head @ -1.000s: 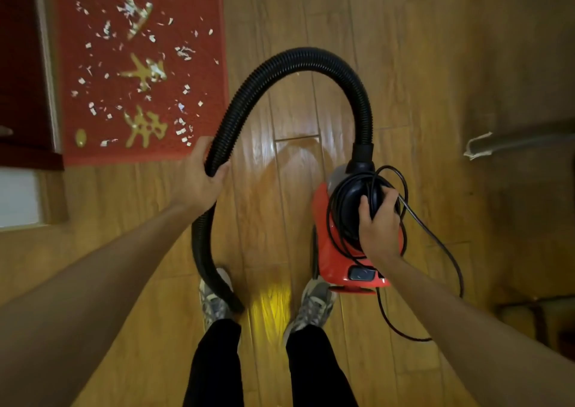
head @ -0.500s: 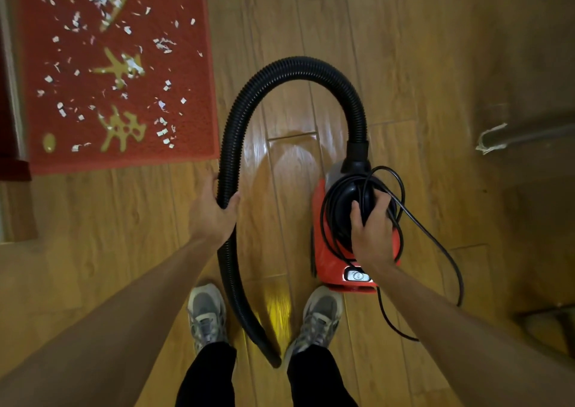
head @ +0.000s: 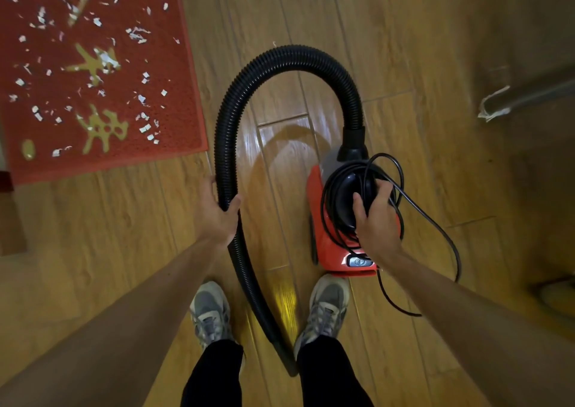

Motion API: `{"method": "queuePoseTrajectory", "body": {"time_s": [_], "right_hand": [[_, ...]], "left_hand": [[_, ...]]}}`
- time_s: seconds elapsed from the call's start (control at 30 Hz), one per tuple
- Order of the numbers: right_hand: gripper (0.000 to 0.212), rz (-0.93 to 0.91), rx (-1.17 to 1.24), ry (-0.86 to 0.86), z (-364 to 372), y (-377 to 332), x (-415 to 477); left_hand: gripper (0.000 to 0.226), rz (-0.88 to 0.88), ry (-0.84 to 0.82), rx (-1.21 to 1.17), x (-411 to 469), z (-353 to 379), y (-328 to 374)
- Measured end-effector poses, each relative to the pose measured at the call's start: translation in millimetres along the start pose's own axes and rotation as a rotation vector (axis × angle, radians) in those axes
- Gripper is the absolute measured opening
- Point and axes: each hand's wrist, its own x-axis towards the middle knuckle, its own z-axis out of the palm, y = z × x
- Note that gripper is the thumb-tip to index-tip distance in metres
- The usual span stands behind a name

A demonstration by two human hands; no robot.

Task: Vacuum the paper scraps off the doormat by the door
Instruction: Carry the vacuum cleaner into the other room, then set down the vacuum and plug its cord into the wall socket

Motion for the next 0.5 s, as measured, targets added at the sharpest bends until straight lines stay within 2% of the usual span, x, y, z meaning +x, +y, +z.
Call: {"method": "queuePoseTrajectory", "body": {"time_s": [0.23, 0.37, 0.5], "right_hand": [[0.052, 0.079, -0.107, -0.167, -16, -6, 3], [0.062, 0.172, -0.360, -0.365, -38, -35, 11], [0.049, 0.069, -0.446, -0.418, -73, -85, 20]], "left_hand": [[0.045, -0.071, -0.084, 0.058, -9, -11, 20], [0.063, -0.111, -0.152, 0.069, -11, -34, 48], [0.079, -0.025, -0.189, 0.136, -7, -72, 90]]}}
